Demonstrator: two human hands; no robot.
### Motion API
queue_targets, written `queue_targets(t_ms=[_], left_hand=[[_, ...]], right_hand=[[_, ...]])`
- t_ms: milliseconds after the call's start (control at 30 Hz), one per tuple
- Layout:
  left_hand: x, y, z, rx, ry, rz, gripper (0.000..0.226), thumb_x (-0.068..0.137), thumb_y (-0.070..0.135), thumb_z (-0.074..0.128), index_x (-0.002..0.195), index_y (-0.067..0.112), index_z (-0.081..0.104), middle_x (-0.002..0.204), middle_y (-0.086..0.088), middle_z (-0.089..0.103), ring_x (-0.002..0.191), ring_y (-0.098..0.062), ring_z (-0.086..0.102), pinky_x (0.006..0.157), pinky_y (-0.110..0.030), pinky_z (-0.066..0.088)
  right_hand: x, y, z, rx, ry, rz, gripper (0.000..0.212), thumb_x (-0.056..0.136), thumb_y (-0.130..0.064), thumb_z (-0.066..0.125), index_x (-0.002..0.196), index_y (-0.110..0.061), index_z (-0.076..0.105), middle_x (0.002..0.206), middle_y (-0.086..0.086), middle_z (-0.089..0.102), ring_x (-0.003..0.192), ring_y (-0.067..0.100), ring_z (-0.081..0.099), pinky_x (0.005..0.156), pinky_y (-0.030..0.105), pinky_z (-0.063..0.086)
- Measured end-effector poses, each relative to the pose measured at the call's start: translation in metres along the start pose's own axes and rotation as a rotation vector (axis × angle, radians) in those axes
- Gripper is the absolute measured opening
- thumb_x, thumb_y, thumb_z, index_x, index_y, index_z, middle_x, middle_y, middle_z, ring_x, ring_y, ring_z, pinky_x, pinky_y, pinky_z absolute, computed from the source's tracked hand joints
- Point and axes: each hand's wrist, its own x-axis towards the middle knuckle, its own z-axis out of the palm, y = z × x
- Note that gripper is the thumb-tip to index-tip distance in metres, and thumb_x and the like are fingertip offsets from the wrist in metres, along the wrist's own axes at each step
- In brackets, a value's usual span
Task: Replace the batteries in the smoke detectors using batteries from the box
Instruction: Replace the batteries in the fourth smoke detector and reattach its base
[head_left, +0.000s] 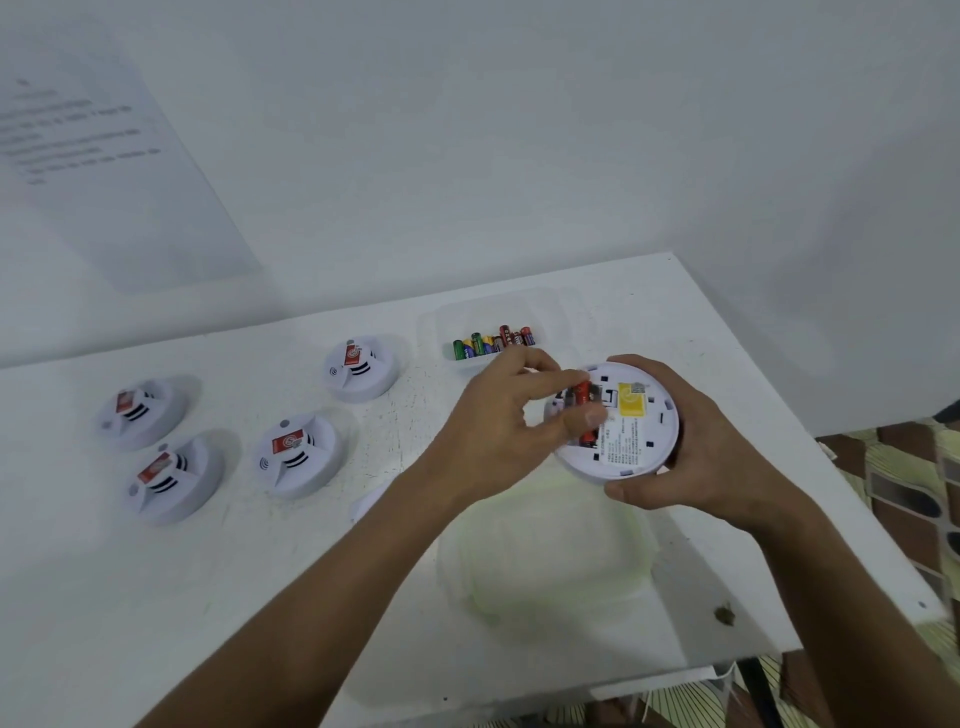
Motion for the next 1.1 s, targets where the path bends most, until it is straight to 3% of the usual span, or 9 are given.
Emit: queue_targets(t_ms=[100,167,300,467,600,767,833,933,1100], left_hand=[[-0.007,-0.004,-0.011,-0.070,-0.197,-0.077,0.082,0.057,0.038,0.090,0.133,0.031,0.058,0.121,0.013,0.058,0.105,-0.005,0.059,0.083,-0.020,0.053],[-0.010,-0.006,-0.014,-0.057,-0.232,-0.072,0.089,0.054,0.031,0.093,0.135,0.029,0.056,0.121,0.011,0.061,0.103,-0.010,0.062,0.088,-0.028,0.056],[-0.011,-0.005,-0.016,-0.093,-0.207,-0.055,0.084,0.056,0.025,0.092,0.133,0.026,0.058,0.118,0.006,0.062,0.103,-0.014,0.064,0.091,-0.033,0.056],[-0.014,-0.003,-0.016,-0.006,-0.206,-0.072,0.080,0.061,0.028,0.089,0.134,0.025,0.057,0.117,0.008,0.059,0.102,-0.011,0.062,0.092,-0.025,0.053],[-0.014,-0.008,-0.007,-0.044,-0.152,-0.062,0.068,0.063,0.026,0.088,0.127,0.023,0.064,0.120,0.003,0.063,0.104,-0.014,0.064,0.089,-0.033,0.056],[-0.012,-0.006,-0.003,-0.129,-0.089,-0.117,0.059,0.069,0.036,0.084,0.124,0.035,0.064,0.125,0.011,0.060,0.107,-0.009,0.061,0.086,-0.036,0.057],[-0.007,-0.009,-0.010,-0.134,0.052,-0.213,0.047,0.070,0.050,0.076,0.116,0.040,0.066,0.124,0.015,0.060,0.102,-0.002,0.062,0.091,-0.033,0.054],[0.006,-0.038,-0.026,0.286,0.228,-0.368,0.033,0.078,0.050,0.073,0.109,0.038,0.069,0.140,0.008,0.048,0.125,-0.009,0.047,0.107,-0.032,0.037],[0.024,-0.074,-0.022,0.465,-0.027,-0.600,0.041,0.075,0.052,0.076,0.113,0.039,0.068,0.159,-0.003,0.020,0.146,-0.027,0.017,0.117,-0.049,0.017]], right_hand=[[0.002,-0.002,-0.001,-0.016,-0.024,-0.013,0.090,0.053,-0.026,0.086,0.134,-0.025,0.048,0.124,-0.011,0.061,0.119,0.015,0.059,0.090,0.019,0.052],[0.005,-0.002,0.001,-0.043,-0.053,-0.013,0.089,0.054,-0.030,0.085,0.134,-0.027,0.047,0.125,-0.016,0.060,0.121,0.012,0.057,0.092,0.015,0.050],[0.010,0.003,0.005,-0.049,-0.064,-0.009,0.091,0.053,-0.033,0.083,0.135,-0.022,0.045,0.125,-0.016,0.059,0.121,0.010,0.057,0.094,0.016,0.049],[0.017,0.010,0.001,-0.042,-0.119,-0.006,0.093,0.053,-0.033,0.083,0.136,-0.018,0.044,0.125,-0.014,0.059,0.120,0.012,0.056,0.094,0.017,0.050],[0.023,0.016,-0.003,-0.047,-0.151,-0.003,0.093,0.053,-0.032,0.083,0.136,-0.021,0.044,0.125,-0.013,0.059,0.119,0.012,0.057,0.094,0.018,0.051],[0.031,0.018,-0.018,0.015,-0.177,-0.005,0.093,0.053,-0.011,0.087,0.136,-0.019,0.047,0.124,-0.007,0.061,0.119,0.015,0.058,0.087,0.020,0.053],[0.032,0.020,-0.028,0.020,-0.184,0.004,0.093,0.052,-0.014,0.087,0.136,-0.020,0.047,0.123,-0.008,0.061,0.118,0.015,0.059,0.084,0.022,0.054],[0.030,0.027,-0.045,0.020,-0.192,0.039,0.093,0.049,-0.024,0.085,0.135,-0.025,0.048,0.123,-0.011,0.061,0.118,0.012,0.058,0.083,0.022,0.055],[0.027,0.035,-0.057,0.014,-0.220,0.056,0.096,0.048,-0.026,0.085,0.136,-0.023,0.047,0.125,-0.009,0.060,0.119,0.013,0.058,0.083,0.024,0.056]])
